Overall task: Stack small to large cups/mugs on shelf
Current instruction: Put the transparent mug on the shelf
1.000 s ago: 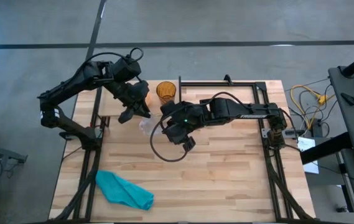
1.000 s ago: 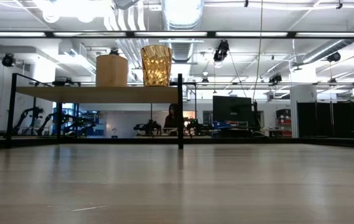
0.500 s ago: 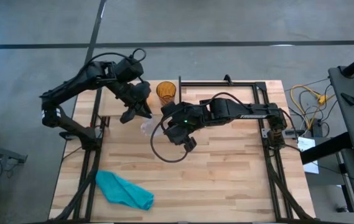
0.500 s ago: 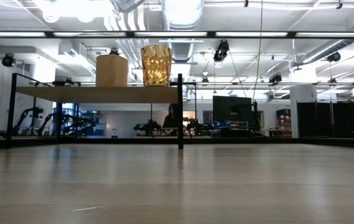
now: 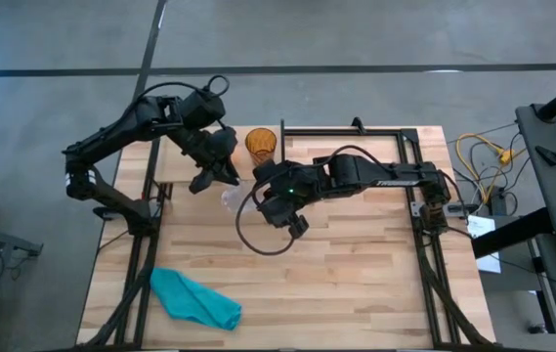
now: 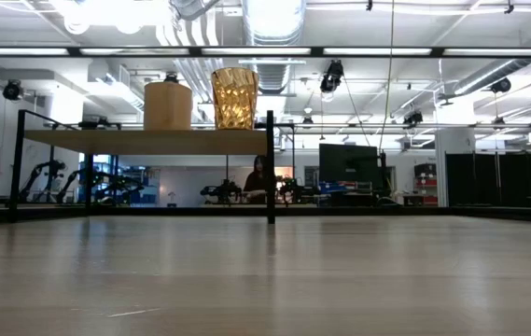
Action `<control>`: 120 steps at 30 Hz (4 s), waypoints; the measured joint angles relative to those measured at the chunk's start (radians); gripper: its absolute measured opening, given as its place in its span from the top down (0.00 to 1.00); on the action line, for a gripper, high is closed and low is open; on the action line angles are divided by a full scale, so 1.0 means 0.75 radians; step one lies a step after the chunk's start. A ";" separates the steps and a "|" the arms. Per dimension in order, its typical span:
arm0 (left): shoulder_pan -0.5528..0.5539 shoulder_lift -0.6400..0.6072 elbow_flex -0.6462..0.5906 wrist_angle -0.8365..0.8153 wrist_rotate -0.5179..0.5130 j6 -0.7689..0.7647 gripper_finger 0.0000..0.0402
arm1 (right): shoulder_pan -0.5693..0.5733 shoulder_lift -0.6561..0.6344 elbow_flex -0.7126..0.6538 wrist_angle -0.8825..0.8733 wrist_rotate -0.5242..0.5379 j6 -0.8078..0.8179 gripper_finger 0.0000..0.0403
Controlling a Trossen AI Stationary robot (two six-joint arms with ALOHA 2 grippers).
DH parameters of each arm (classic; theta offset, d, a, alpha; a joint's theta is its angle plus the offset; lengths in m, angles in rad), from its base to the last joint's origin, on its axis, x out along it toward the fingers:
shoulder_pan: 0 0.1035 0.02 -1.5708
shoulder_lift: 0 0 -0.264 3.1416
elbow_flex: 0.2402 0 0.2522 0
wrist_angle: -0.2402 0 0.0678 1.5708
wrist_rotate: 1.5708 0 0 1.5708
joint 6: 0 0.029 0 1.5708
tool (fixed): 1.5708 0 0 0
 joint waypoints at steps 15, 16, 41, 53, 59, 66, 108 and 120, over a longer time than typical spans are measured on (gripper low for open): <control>0.000 -0.006 -0.001 0.010 0.025 0.009 0.98 | -0.006 0.000 -0.003 -0.005 -0.001 0.000 0.98; -0.001 -0.006 -0.002 0.010 0.025 0.009 0.98 | -0.006 0.000 -0.003 -0.005 -0.001 0.000 0.98; 0.001 -0.012 0.000 0.000 0.000 0.002 0.99 | -0.007 0.000 0.043 -0.008 0.126 0.206 0.93; 0.000 -0.011 0.000 -0.004 -0.067 0.001 1.00 | -0.009 0.000 0.042 0.003 0.159 0.270 0.74; -0.003 -0.013 -0.003 -0.074 -0.220 0.003 1.00 | 0.016 -0.013 0.086 -0.044 0.319 0.273 0.71; -0.002 -0.023 -0.005 -0.078 -0.224 -0.001 1.00 | 0.030 -0.021 0.148 -0.145 0.362 0.307 0.71; -0.040 -0.644 -0.531 0.079 -1.391 -0.804 1.00 | 0.028 -0.097 0.155 -0.253 0.421 0.560 0.76; -0.041 -0.878 -0.791 0.276 -1.449 -0.840 1.00 | 0.026 -0.097 0.155 -0.296 0.419 0.604 0.75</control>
